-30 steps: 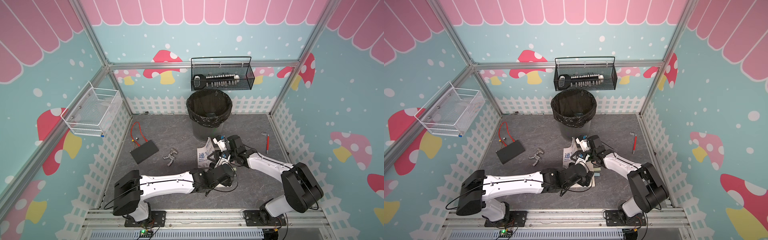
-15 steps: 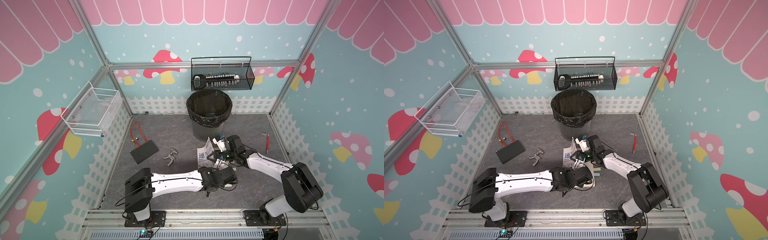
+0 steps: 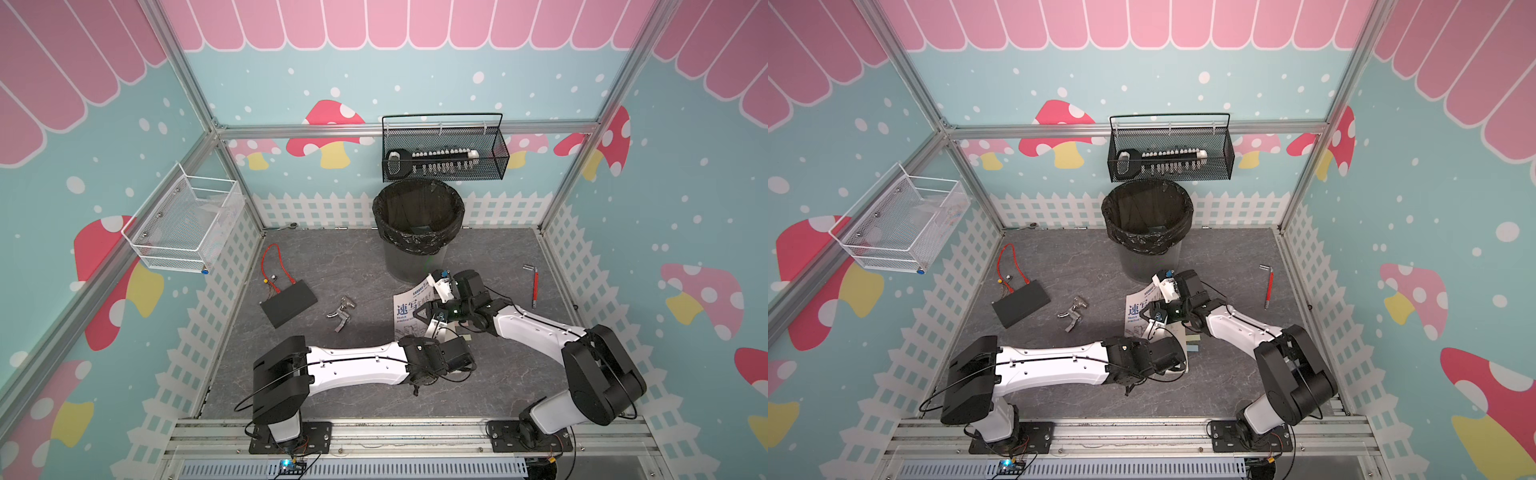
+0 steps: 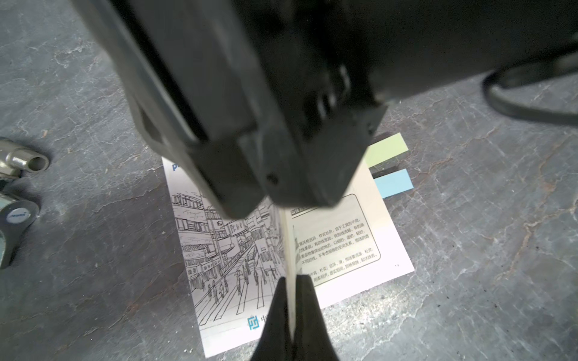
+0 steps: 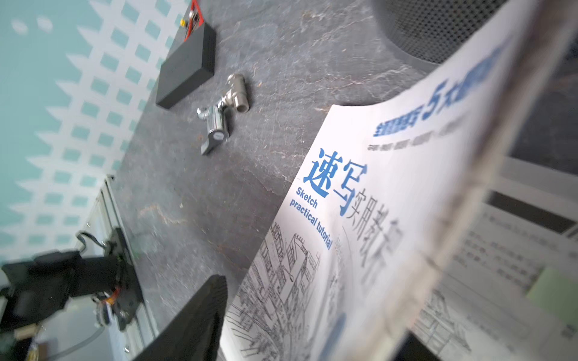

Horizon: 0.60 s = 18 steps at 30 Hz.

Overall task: Peel off the used sticky note
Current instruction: Open the book at the center of the board.

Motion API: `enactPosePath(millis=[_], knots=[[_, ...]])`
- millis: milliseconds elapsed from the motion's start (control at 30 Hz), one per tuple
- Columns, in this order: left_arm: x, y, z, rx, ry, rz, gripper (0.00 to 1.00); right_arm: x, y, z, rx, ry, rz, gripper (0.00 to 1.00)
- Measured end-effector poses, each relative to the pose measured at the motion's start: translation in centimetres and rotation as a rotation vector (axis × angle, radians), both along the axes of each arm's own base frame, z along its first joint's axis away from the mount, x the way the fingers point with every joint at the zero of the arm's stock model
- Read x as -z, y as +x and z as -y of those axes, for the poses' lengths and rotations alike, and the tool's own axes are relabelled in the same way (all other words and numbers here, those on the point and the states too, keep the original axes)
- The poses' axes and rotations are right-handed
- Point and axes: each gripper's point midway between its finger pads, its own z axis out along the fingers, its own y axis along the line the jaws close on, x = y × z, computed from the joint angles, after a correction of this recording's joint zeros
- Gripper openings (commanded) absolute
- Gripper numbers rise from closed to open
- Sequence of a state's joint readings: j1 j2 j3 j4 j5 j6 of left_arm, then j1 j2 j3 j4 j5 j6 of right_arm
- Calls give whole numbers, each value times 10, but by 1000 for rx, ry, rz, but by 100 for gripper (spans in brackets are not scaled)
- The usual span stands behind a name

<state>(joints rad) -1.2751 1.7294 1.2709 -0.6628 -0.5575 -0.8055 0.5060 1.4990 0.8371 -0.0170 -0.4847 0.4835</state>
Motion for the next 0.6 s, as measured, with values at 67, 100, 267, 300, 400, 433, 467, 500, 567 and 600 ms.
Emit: enactPosePath(millis=[67, 100, 267, 300, 400, 433, 467, 500, 567, 600], knots=[[-2, 0, -7, -12, -3, 7, 0, -11, 4, 4, 32, -1, 28, 91], [-4, 0, -11, -20, -7, 12, 0, -19, 6, 6, 50, 1, 47, 91], [-12, -1, -32, -73, -41, 29, 0, -66, 10, 18, 129, 32, 168, 83], [-13, 0, -38, -89, -49, 33, 0, -76, 10, 21, 144, 43, 192, 80], [-13, 2, -61, -141, -65, 37, 0, -97, 8, 27, 172, 65, 243, 62], [-11, 4, -72, -165, -68, 37, 0, -101, 6, 29, 173, 68, 255, 53], [-10, 6, -82, -189, -70, 38, 0, -102, 5, 30, 174, 70, 261, 45], [-8, 9, -95, -216, -71, 38, 0, -101, 3, 31, 171, 67, 264, 38], [-3, 13, -119, -271, -69, 39, 0, -93, 0, 31, 159, 58, 255, 27], [0, 16, -132, -300, -67, 37, 0, -87, -2, 31, 146, 50, 248, 24]])
